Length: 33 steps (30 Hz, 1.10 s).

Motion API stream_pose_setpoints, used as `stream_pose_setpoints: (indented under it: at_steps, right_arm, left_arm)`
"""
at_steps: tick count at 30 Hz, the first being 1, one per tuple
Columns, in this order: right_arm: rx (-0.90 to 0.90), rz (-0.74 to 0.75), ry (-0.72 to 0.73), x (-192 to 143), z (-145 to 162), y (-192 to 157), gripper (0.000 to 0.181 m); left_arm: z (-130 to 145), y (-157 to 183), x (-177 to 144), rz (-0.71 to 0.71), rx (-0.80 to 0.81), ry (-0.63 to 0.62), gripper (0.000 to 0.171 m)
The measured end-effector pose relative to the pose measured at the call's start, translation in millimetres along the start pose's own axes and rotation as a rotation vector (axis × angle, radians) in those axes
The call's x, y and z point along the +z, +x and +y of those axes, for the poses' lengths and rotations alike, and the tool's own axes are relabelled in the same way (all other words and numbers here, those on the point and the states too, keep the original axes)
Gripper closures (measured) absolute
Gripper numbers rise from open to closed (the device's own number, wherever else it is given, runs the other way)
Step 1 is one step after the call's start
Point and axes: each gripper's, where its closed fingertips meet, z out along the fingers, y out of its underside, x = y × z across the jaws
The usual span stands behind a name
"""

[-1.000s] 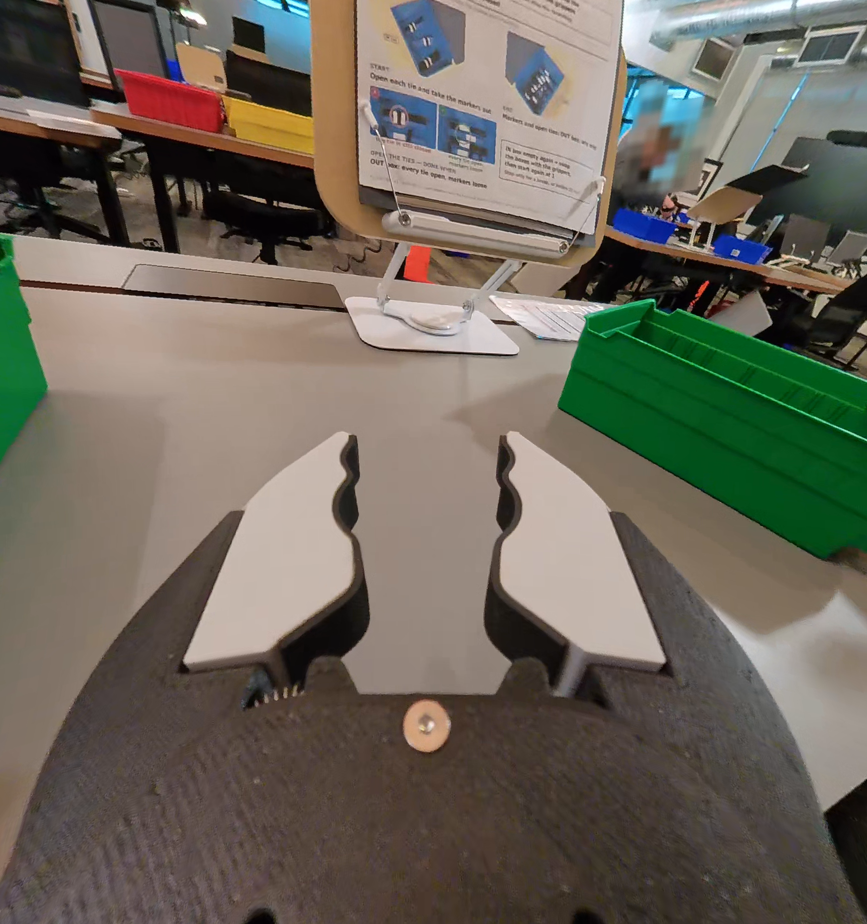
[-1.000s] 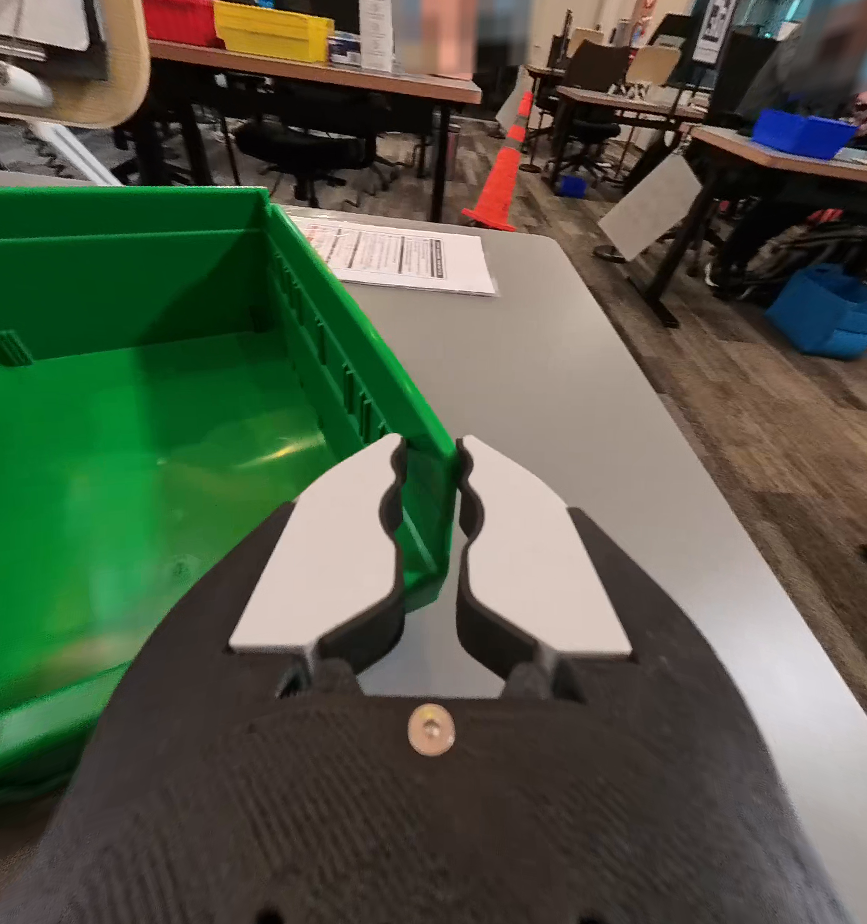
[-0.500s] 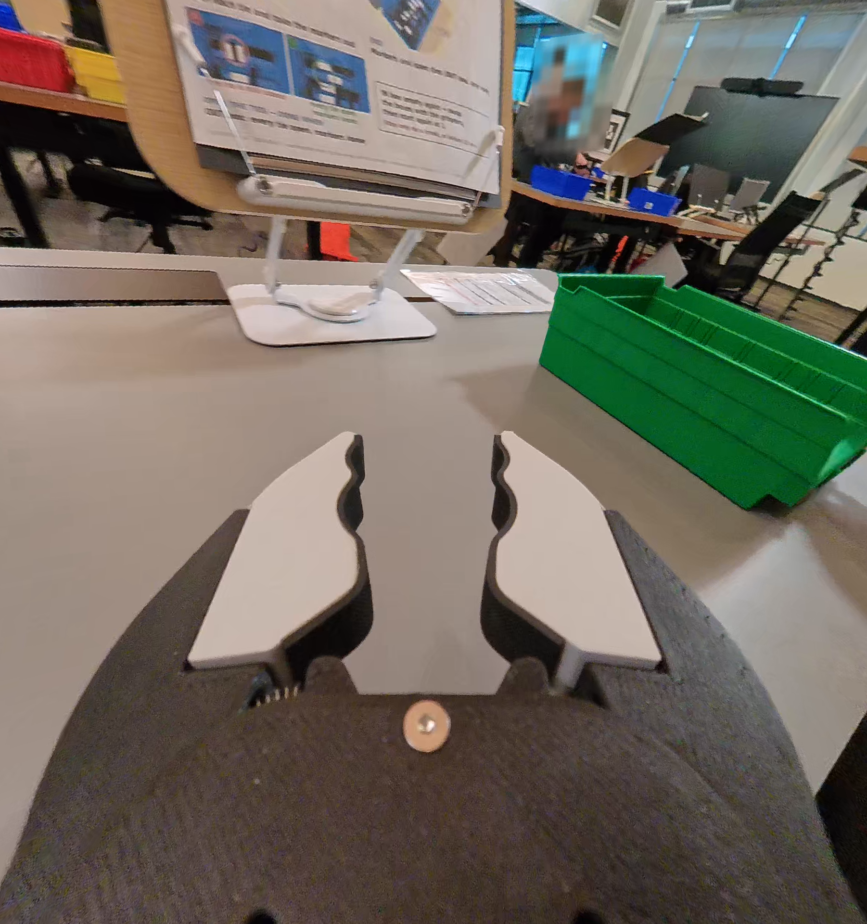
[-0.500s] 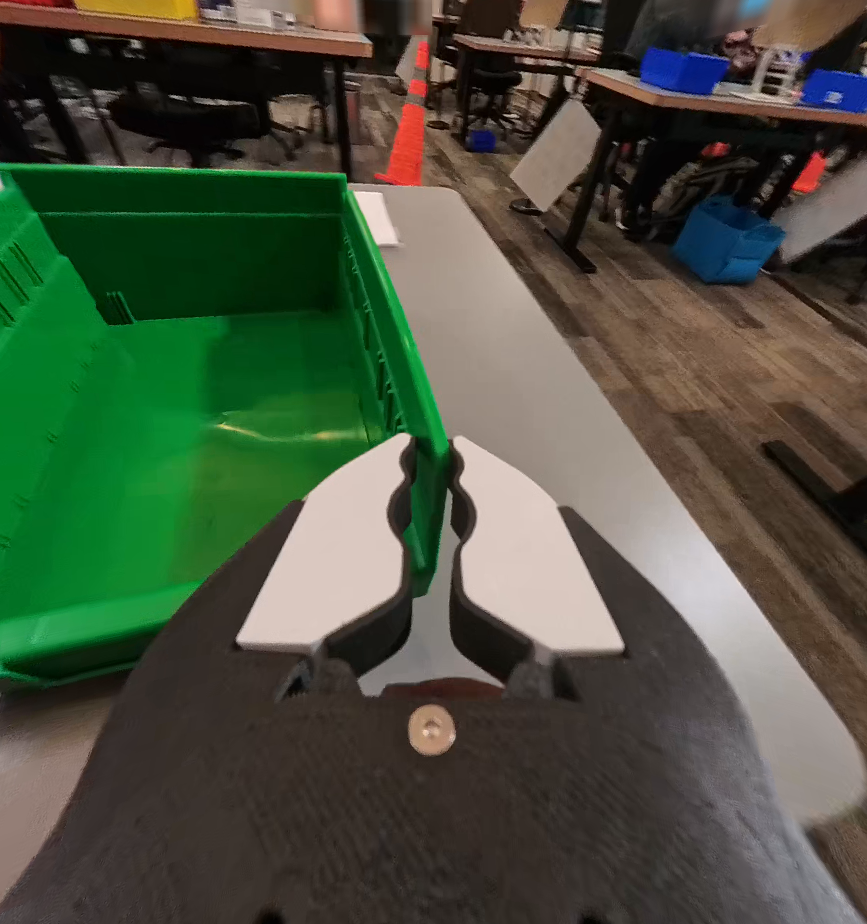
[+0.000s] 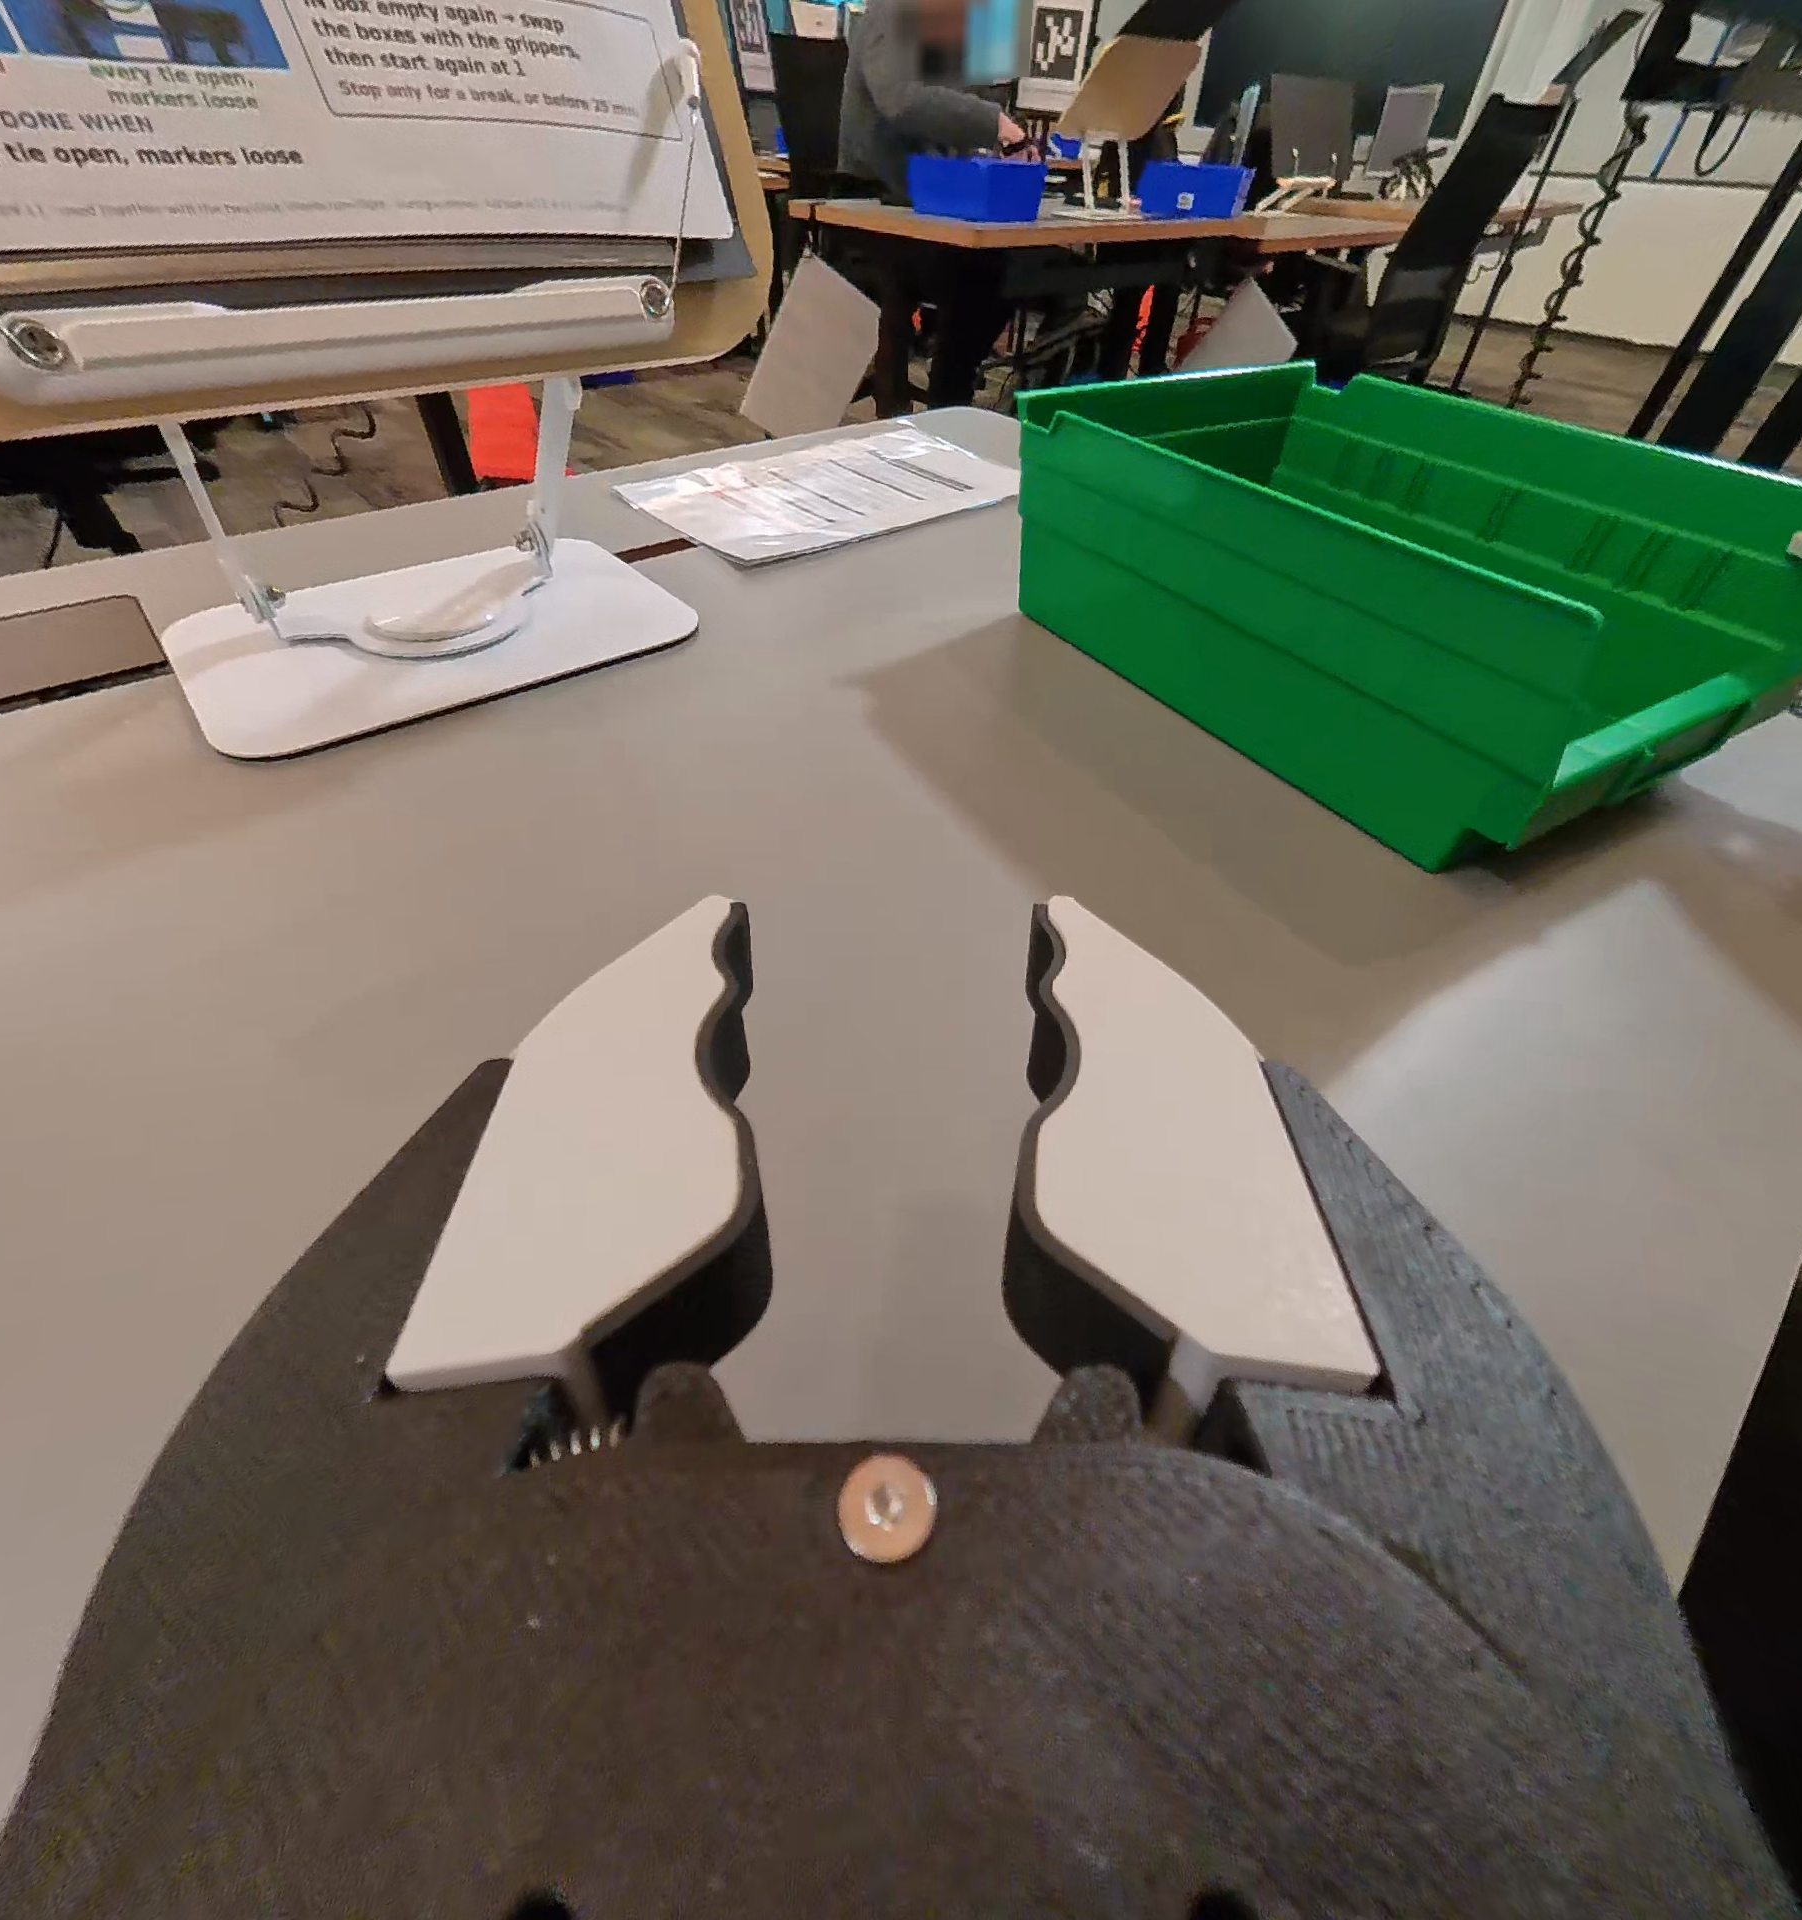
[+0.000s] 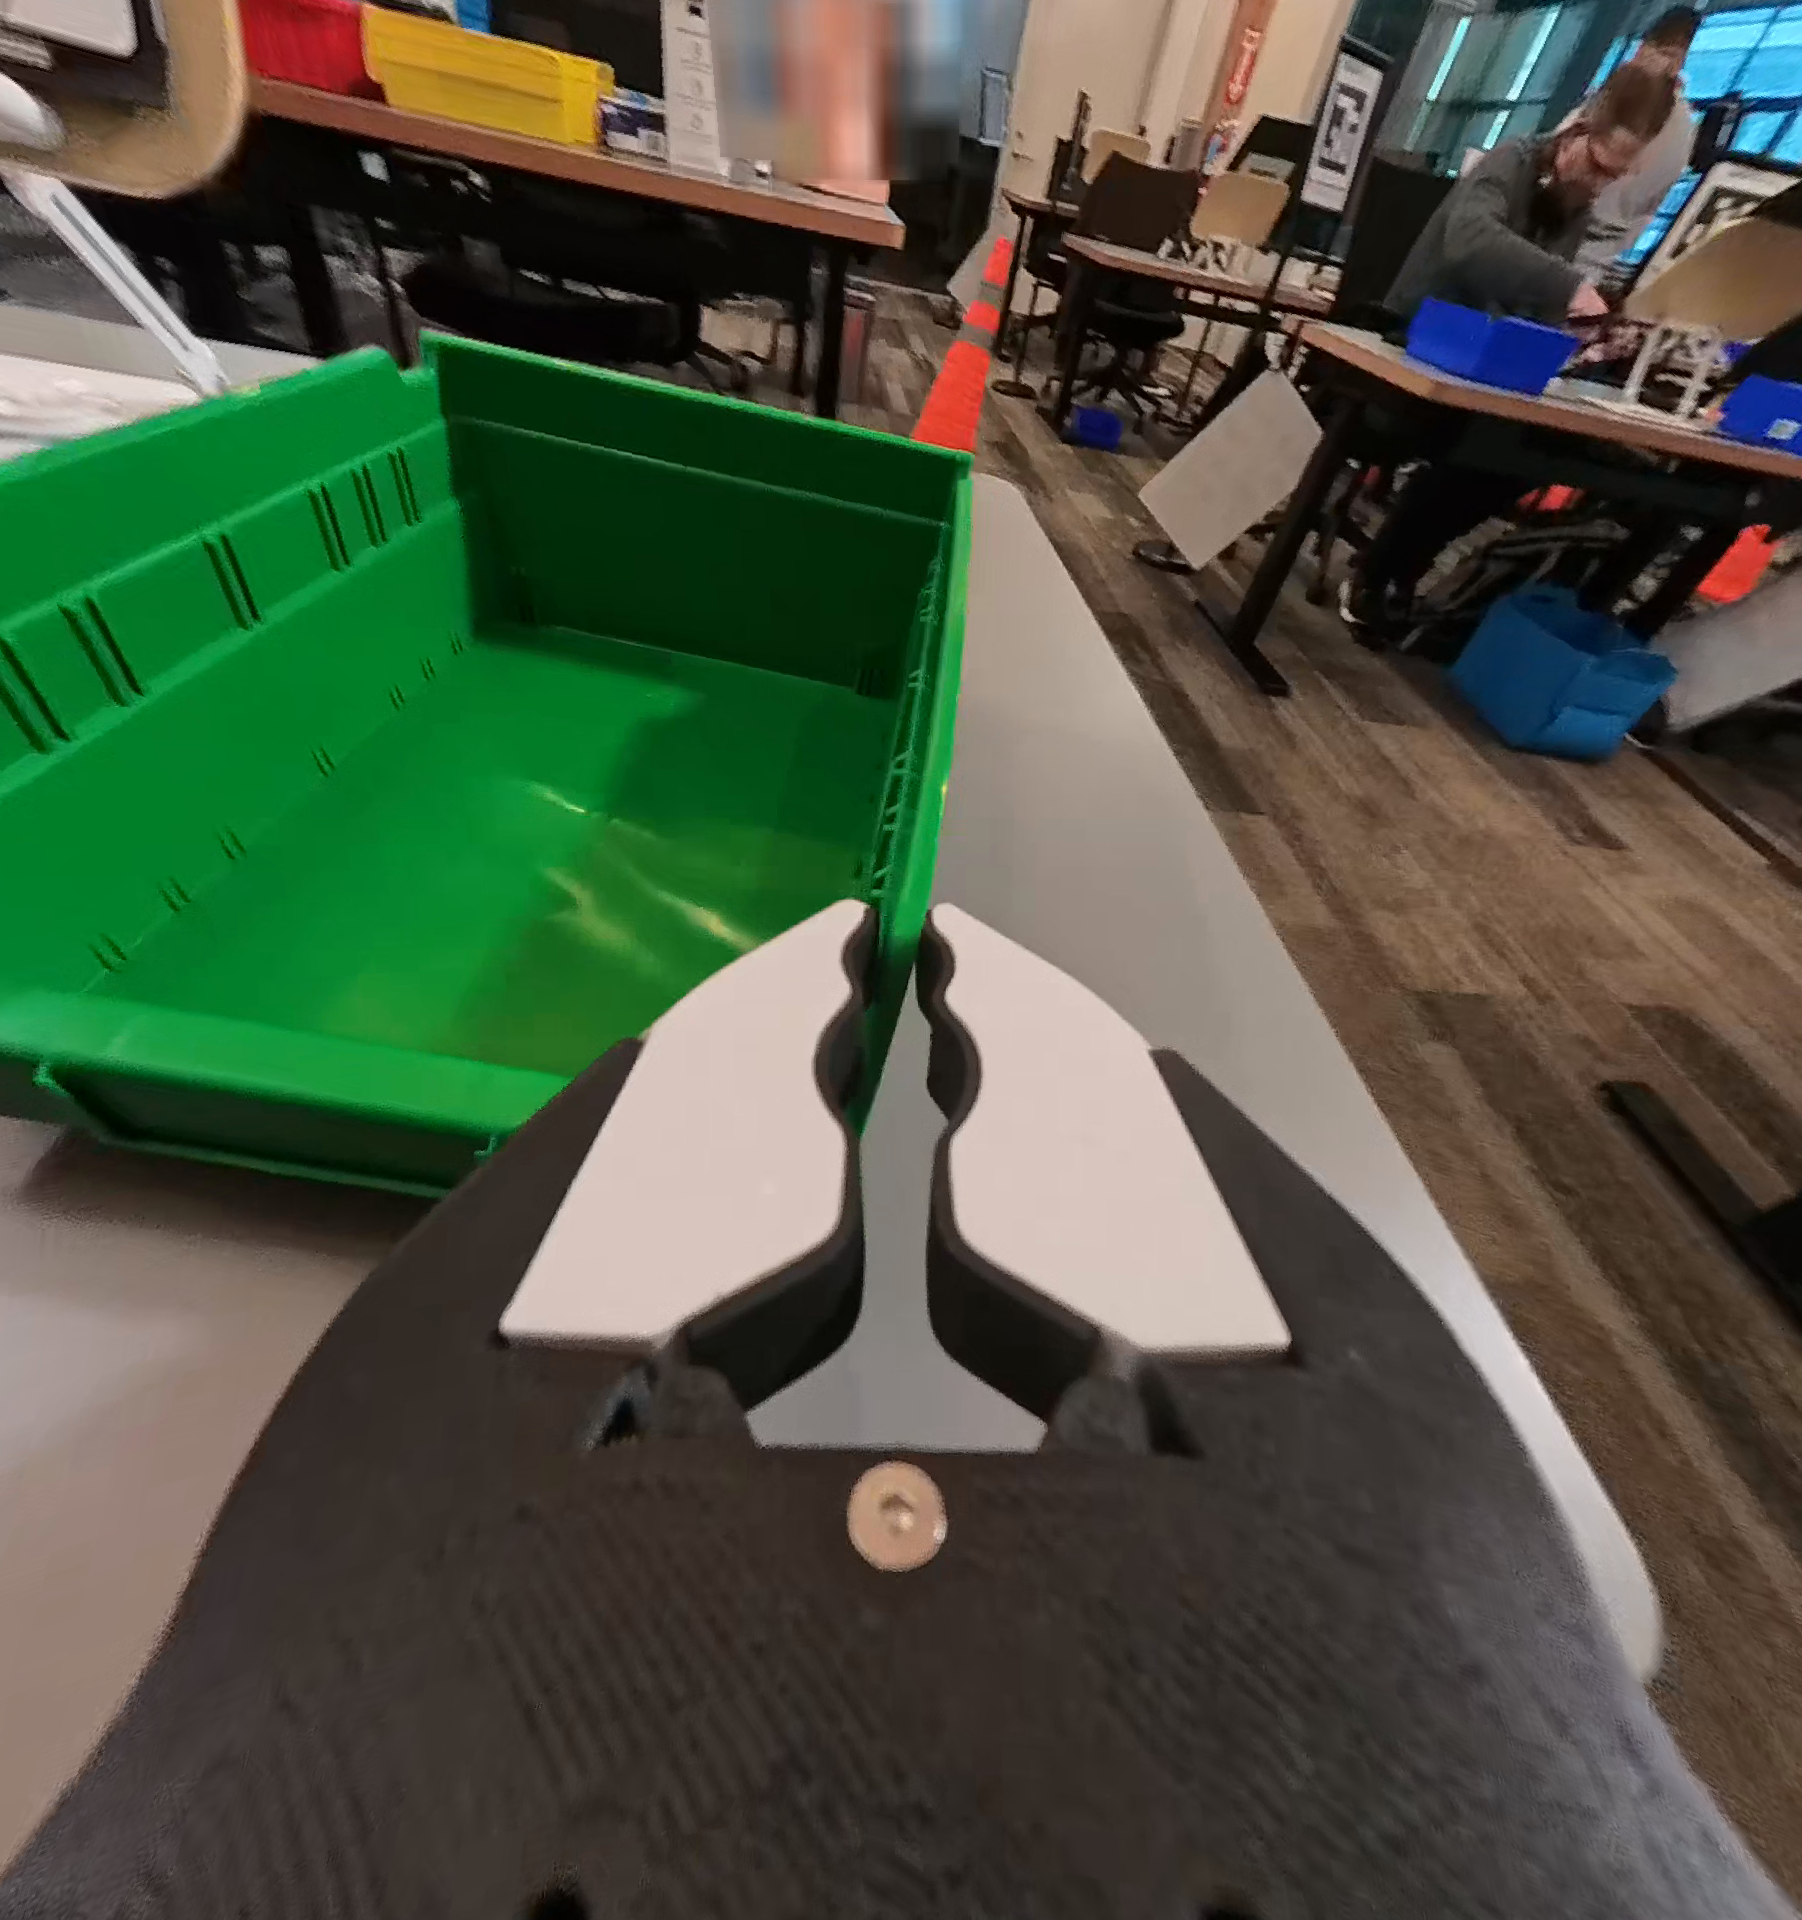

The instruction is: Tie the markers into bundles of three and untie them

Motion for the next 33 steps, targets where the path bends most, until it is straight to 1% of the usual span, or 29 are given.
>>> stream_pose_setpoints:
  at_steps: [2,4,7,9,10,11,12,13,15,16,17,18,19,21,24,26,27,28,30,31,33]
  right_arm:
    - [0.096,-0.029,0.018,4.1,-0.5,4.0,0.176]
    - [0.169,-0.023,0.02,8.0,-0.5,10.9,0.177]
    - [0.187,0.0,0.008,14.4,-1.3,17.5,0.177]
    - [0.193,0.032,-0.027,18.3,-0.3,21.0,0.176]
    - [0.204,0.077,-0.061,18.2,-0.6,25.4,0.174]
    - [0.216,0.168,-0.086,14.8,-5.5,36.4,0.158]
    - [0.22,0.265,-0.064,7.9,-19.9,49.1,0.135]
    - [0.203,0.313,-0.006,-1.4,-40.4,55.1,0.122]
    - [0.173,0.375,0.185,-23.7,-86.7,55.1,0.124]
    - [0.16,0.37,0.284,-32.9,-107.9,45.1,0.126]
    - [0.144,0.328,0.371,-38.0,-126.3,26.0,0.13]
    - [0.121,0.258,0.432,-39.2,-140.8,-0.9,0.131]
    - [0.09,0.178,0.461,-37.0,-150.4,-33.3,0.132]
    - [0.031,0.006,0.468,-29.4,-158.6,-107.7,0.133]
    - [0.035,-0.304,0.436,-26.9,-152.7,-224.5,0.134]
    - [0.06,-0.516,0.355,-31.1,-135.1,-291.7,0.135]
    - [0.062,-0.606,0.3,-34.1,-123.0,-319.2,0.136]
    - [0.046,-0.691,0.246,-38.5,-110.5,-343.0,0.136]
    - [-0.026,-0.811,0.181,-47.3,-89.2,-375.4,0.136]
    - [-0.084,-0.839,0.172,-49.5,-81.9,-384.4,0.136]
    - [-0.156,-0.833,0.178,-45.7,-77.3,-391.3,0.139]
  left_arm:
    - [5.5,-4.9,-2.3,-0.023,0.007,-0.023,0.12]
    - [12.3,-14.7,-6.7,-0.063,0.005,-0.053,0.12]
    - [12.3,-28.8,-17.7,-0.102,-0.032,-0.041,0.12]
    - [12.1,-37.6,-25.8,-0.122,-0.065,-0.033,0.12]
    - [12.8,-42.7,-29.9,-0.138,-0.078,-0.031,0.12]
    - [14.6,-48.9,-33.9,-0.162,-0.088,-0.037,0.12]
    - [16.3,-54.9,-37.7,-0.184,-0.095,-0.043,0.12]
    - [17.8,-59.7,-41.2,-0.198,-0.103,-0.045,0.12]
    - [19.8,-68.0,-47.2,-0.219,-0.128,-0.041,0.12]
    - [20.2,-70.4,-49.3,-0.222,-0.145,-0.037,0.12]
    - [20.5,-71.7,-50.8,-0.22,-0.163,-0.034,0.12]
    - [20.5,-72.6,-51.8,-0.218,-0.178,-0.03,0.12]
    - [20.4,-73.0,-52.8,-0.218,-0.187,-0.027,0.12]
    - [19.4,-73.2,-54.7,-0.221,-0.179,-0.022,0.12]
    - [13.1,-73.5,-59.4,-0.233,-0.129,0.001,0.12]
    - [10.8,-72.2,-62.2,-0.231,-0.106,0.01,0.12]
    - [10.3,-71.9,-63.7,-0.231,-0.098,0.014,0.12]
    - [10.4,-72.1,-65.6,-0.233,-0.09,0.015,0.12]
    - [10.5,-73.9,-70.9,-0.242,-0.079,0.018,0.12]
    - [9.7,-75.0,-74.8,-0.248,-0.078,0.026,0.12]
    - [7.9,-77.3,-84.9,-0.258,-0.088,0.041,0.12]
